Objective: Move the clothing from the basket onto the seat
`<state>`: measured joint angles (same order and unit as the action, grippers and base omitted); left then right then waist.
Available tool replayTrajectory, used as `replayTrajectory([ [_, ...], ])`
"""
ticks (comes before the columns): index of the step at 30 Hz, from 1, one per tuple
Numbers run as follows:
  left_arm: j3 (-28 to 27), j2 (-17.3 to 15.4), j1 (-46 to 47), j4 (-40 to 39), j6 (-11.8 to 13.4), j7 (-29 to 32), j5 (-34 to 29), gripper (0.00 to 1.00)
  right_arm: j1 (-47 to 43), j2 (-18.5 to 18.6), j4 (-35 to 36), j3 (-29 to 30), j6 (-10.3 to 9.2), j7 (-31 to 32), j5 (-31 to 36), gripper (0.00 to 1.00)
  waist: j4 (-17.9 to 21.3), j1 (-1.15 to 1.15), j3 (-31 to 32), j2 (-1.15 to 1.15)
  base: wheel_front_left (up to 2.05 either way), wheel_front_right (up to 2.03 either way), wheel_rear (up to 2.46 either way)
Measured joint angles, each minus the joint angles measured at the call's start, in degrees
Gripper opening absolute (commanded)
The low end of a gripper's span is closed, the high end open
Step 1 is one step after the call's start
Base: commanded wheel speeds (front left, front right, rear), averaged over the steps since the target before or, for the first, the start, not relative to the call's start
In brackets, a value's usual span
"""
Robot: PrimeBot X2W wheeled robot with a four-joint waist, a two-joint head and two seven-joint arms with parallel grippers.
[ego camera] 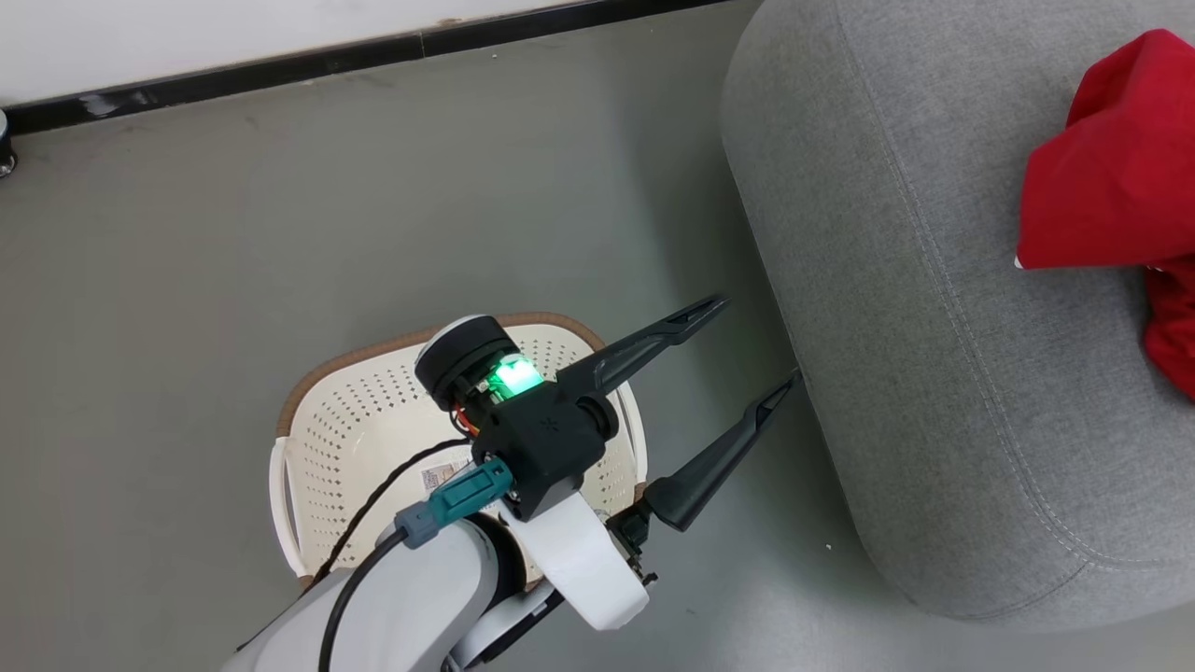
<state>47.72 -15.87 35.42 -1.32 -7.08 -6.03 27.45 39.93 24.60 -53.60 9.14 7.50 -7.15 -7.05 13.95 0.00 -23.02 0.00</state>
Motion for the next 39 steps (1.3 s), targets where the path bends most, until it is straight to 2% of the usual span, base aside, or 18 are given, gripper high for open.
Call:
replayTrajectory([
  [6,0.08,-0.03,0.10,1.60,0.00,-0.64,-0.03,1.00,-0.01,-0.87,-1.55,0.75,0.00,-1.27,0.03,0.00,0.65,0.00,0.09,0.00,0.00,0.00,0.00],
  [7,0.08,-0.03,0.10,1.60,0.00,-0.64,-0.03,1.00,-0.01,-0.87,-1.55,0.75,0.00,-1.27,0.03,0.07,0.65,0.00,0.09,0.00,0.00,0.00,0.00],
  [10,0.24,-0.04,0.10,2.44,0.00,-1.15,0.03,1.00,-0.01,-1.01,-1.93,0.85,0.00,-1.56,0.37,0.40,1.06,0.00,0.42,0.00,0.00,0.00,0.00],
  [11,0.30,-0.04,0.10,2.70,0.00,-1.36,0.03,1.00,-0.01,-1.14,-2.07,0.80,0.00,-1.71,0.45,0.48,1.20,0.00,0.56,0.00,0.00,0.00,0.00],
  [13,0.45,-0.03,0.10,3.13,0.00,-1.63,0.05,1.00,0.01,-1.49,-2.31,0.56,0.00,-1.87,0.45,0.96,1.48,0.00,0.84,0.00,0.00,0.00,0.00],
  [14,0.55,-0.03,0.10,3.33,0.00,-1.67,0.12,1.00,0.01,-1.63,-2.41,0.31,0.00,-1.94,0.46,1.00,1.62,0.00,0.99,0.00,0.00,0.00,0.00],
  [39,0.38,0.00,-1.17,9.09,-0.01,-5.77,2.77,1.00,-3.69,-3.20,-0.99,-6.91,0.00,-3.96,0.37,1.00,3.90,0.00,7.87,0.00,0.00,0.00,0.00],
])
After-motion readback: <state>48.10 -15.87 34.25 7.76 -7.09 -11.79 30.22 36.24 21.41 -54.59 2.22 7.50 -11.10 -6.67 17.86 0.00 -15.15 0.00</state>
